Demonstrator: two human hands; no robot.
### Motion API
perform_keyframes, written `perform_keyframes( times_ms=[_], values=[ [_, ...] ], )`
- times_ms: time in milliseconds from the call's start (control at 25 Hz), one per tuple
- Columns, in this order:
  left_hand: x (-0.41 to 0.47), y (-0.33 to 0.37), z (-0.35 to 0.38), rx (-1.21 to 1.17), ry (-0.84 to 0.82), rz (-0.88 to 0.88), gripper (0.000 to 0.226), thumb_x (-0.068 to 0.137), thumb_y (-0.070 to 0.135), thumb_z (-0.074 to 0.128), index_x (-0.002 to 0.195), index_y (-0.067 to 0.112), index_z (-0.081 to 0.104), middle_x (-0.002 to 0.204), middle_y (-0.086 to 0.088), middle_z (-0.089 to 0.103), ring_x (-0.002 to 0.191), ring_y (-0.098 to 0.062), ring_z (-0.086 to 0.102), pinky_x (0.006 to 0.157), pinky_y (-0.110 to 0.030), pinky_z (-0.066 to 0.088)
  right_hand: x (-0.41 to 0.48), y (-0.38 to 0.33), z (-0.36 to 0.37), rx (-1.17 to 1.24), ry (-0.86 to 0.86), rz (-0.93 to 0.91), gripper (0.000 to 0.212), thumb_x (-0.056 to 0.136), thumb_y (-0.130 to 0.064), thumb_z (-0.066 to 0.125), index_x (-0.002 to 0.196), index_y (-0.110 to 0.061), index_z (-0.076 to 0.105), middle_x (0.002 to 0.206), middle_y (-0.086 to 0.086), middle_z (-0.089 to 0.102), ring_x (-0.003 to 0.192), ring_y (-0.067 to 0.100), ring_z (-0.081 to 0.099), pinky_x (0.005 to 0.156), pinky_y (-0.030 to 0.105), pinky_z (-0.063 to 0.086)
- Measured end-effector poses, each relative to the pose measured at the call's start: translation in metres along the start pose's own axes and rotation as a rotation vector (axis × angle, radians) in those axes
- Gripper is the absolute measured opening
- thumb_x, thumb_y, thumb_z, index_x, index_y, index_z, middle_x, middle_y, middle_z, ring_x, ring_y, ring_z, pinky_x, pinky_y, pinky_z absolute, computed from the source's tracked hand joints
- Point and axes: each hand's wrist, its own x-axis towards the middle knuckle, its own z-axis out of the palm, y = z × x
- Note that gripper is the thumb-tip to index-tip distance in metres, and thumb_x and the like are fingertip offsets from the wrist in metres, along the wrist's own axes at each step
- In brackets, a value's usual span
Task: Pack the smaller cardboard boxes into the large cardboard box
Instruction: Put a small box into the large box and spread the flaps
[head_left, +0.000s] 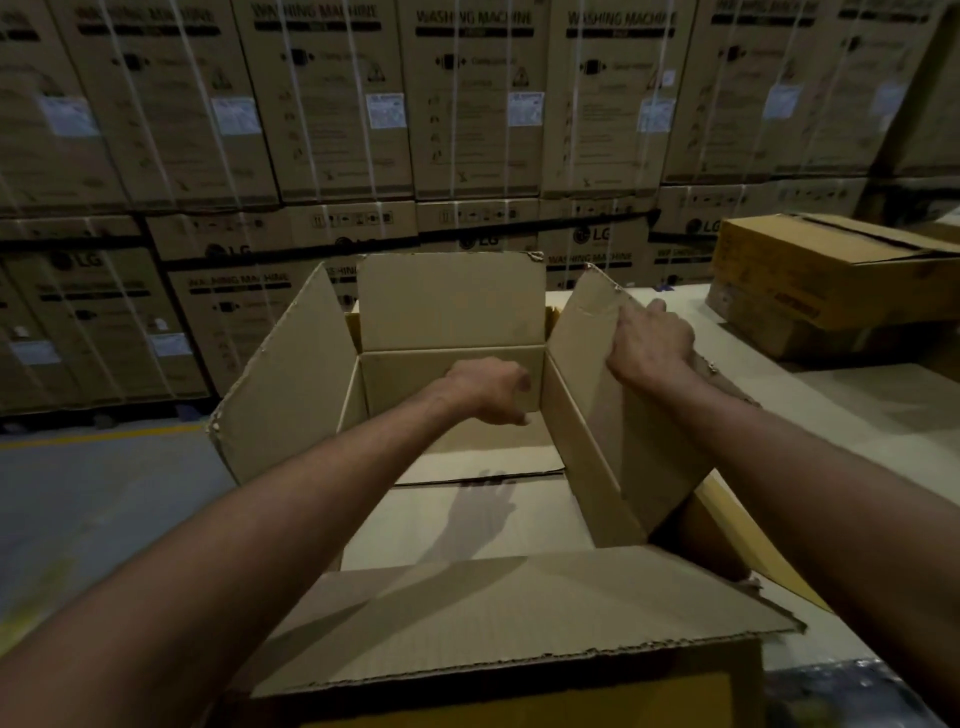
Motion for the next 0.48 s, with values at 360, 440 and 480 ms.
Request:
perform_keyframes(
  times_ms=[360,440,480],
  values=[
    [0.024,0.018,0.004,-0.144,-0.098,-0.002,0.057,0.095,0.042,0.067,0.145,0.023,0.049,0.145,0.0,0.055,0.131,-0.022,0.052,0.104,-0.044,0.047,-0.01,0.016,-0.004,0.112,-0.051,-0.013,0.046,0.088,-0.04,0.072,0.124,-0.018,0.053,0.101,0.008,0.041,0.08,0.021,0.048,0.065,0.035,0.04],
    [0.028,0.012,0.01,-0.128,-0.107,-0.037,0.058,0.094,0.044,0.067,0.146,0.025,0.049,0.146,0.0,0.055,0.132,-0.022,0.052,0.106,-0.047,0.046,-0.009,0.014,-0.002,0.11,-0.034,-0.02,0.048,0.087,-0.04,0.073,0.124,-0.017,0.052,0.102,0.009,0.041,0.08,0.02,0.048,0.066,0.035,0.041],
    [0.028,0.007,0.012,-0.096,-0.103,-0.066,0.058,0.093,0.046,0.067,0.145,0.026,0.049,0.145,0.001,0.055,0.132,-0.022,0.052,0.106,-0.048,0.045,-0.009,0.014,0.0,0.105,-0.03,-0.02,0.049,0.087,-0.04,0.073,0.125,-0.018,0.051,0.103,0.009,0.041,0.081,0.02,0.048,0.067,0.035,0.041]
  ],
)
